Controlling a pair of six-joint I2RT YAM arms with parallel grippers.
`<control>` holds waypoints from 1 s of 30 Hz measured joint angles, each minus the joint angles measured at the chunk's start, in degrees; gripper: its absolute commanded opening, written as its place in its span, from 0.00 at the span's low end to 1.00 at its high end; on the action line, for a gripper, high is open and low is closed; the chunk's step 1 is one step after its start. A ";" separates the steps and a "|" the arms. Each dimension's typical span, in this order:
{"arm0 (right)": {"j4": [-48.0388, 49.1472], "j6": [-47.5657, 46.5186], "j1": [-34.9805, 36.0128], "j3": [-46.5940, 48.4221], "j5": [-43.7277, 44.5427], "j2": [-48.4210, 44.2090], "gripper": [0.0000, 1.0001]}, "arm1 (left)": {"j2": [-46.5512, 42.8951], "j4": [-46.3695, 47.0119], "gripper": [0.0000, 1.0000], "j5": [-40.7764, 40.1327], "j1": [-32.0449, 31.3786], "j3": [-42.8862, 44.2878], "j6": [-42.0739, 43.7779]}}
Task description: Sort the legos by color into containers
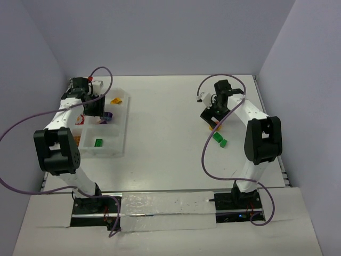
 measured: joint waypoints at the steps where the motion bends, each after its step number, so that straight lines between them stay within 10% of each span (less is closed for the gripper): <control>1: -0.40 -0.64 -0.17 0.04 -0.04 0.17 0.93 | -0.34 0.02 0.59 0.52 -0.60 0.19 -0.09; 15: -3.60 -8.54 -0.65 1.99 -0.02 5.57 0.89 | -3.40 -0.33 0.68 5.62 -2.35 4.53 -2.58; 30: -4.23 -13.16 -1.57 6.37 -2.93 11.88 0.21 | -4.06 -0.46 0.70 11.89 -2.57 4.58 -2.92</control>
